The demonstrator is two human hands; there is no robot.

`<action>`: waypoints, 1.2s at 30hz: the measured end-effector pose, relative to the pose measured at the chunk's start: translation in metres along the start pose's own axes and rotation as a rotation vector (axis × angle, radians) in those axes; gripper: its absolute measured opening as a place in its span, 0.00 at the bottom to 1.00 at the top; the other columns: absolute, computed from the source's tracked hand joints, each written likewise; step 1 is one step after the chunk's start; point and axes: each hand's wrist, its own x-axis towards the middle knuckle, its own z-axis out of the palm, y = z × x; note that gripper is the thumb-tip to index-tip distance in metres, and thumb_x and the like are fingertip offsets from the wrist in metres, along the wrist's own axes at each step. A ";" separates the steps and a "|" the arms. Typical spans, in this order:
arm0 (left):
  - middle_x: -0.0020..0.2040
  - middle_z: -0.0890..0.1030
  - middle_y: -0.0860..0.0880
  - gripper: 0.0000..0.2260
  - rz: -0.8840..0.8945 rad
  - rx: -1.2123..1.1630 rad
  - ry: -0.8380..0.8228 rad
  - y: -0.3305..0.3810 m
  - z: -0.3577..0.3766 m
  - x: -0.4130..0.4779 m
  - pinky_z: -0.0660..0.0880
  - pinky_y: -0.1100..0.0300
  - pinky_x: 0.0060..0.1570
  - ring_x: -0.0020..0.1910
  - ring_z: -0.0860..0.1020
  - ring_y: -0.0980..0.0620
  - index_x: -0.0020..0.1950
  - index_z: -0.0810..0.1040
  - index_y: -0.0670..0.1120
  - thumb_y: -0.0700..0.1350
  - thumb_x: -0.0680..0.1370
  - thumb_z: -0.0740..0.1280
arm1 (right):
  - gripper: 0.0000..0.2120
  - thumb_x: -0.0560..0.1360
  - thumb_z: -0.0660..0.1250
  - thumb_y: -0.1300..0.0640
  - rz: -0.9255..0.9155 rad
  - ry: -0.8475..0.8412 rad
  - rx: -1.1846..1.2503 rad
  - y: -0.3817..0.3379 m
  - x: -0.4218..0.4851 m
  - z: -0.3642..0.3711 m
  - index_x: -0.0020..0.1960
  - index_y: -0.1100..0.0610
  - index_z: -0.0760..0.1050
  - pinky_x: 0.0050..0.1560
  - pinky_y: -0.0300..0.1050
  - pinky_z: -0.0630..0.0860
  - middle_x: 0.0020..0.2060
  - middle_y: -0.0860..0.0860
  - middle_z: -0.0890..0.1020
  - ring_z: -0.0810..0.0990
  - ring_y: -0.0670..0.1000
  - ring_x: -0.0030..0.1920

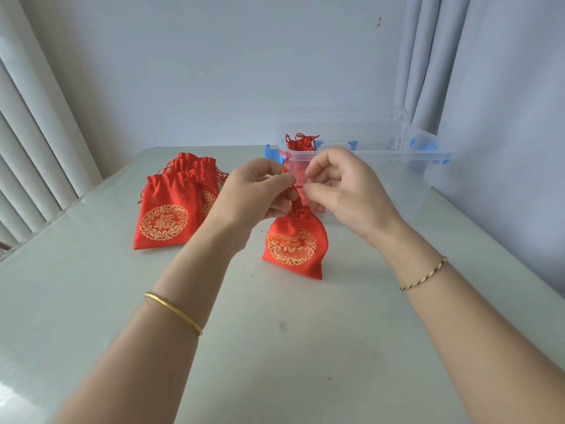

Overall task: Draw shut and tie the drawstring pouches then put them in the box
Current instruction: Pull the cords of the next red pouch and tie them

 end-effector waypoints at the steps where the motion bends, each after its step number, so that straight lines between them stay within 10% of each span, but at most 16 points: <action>1: 0.33 0.78 0.45 0.04 -0.003 -0.008 0.022 0.000 -0.001 0.000 0.75 0.65 0.31 0.24 0.73 0.57 0.42 0.75 0.42 0.38 0.77 0.64 | 0.08 0.66 0.70 0.61 -0.024 -0.010 -0.015 0.000 0.000 0.001 0.39 0.53 0.71 0.38 0.46 0.76 0.33 0.49 0.78 0.76 0.48 0.33; 8: 0.26 0.78 0.49 0.06 0.010 0.000 0.095 0.002 -0.002 -0.001 0.77 0.65 0.31 0.23 0.76 0.57 0.38 0.75 0.41 0.37 0.76 0.66 | 0.05 0.67 0.73 0.62 -0.260 0.043 -0.212 0.003 -0.004 0.007 0.42 0.59 0.78 0.35 0.30 0.68 0.37 0.54 0.77 0.72 0.42 0.30; 14: 0.31 0.80 0.44 0.02 0.004 -0.011 0.126 0.005 -0.005 -0.002 0.79 0.62 0.36 0.27 0.79 0.55 0.43 0.76 0.39 0.36 0.75 0.66 | 0.04 0.69 0.68 0.62 -0.470 0.105 -0.461 0.005 -0.005 0.011 0.41 0.61 0.80 0.37 0.48 0.74 0.35 0.55 0.76 0.77 0.54 0.35; 18: 0.42 0.79 0.45 0.06 0.031 0.025 0.164 0.008 -0.011 0.001 0.80 0.60 0.43 0.40 0.82 0.50 0.49 0.74 0.43 0.36 0.74 0.68 | 0.03 0.70 0.69 0.61 -0.239 0.116 -0.271 0.007 -0.003 0.008 0.38 0.59 0.80 0.35 0.31 0.67 0.31 0.46 0.74 0.72 0.41 0.30; 24: 0.43 0.78 0.53 0.06 0.238 0.361 0.128 0.015 -0.006 -0.007 0.69 0.71 0.36 0.38 0.75 0.59 0.40 0.78 0.50 0.39 0.71 0.70 | 0.05 0.72 0.68 0.65 0.301 0.048 0.363 0.006 -0.002 0.004 0.37 0.62 0.78 0.23 0.33 0.63 0.23 0.49 0.73 0.67 0.42 0.21; 36: 0.47 0.71 0.51 0.04 0.448 0.841 0.181 0.002 0.000 -0.004 0.69 0.59 0.47 0.50 0.72 0.52 0.44 0.81 0.51 0.48 0.71 0.72 | 0.08 0.73 0.66 0.66 0.375 -0.059 0.552 0.006 -0.001 0.001 0.36 0.59 0.77 0.25 0.35 0.61 0.25 0.52 0.67 0.63 0.44 0.22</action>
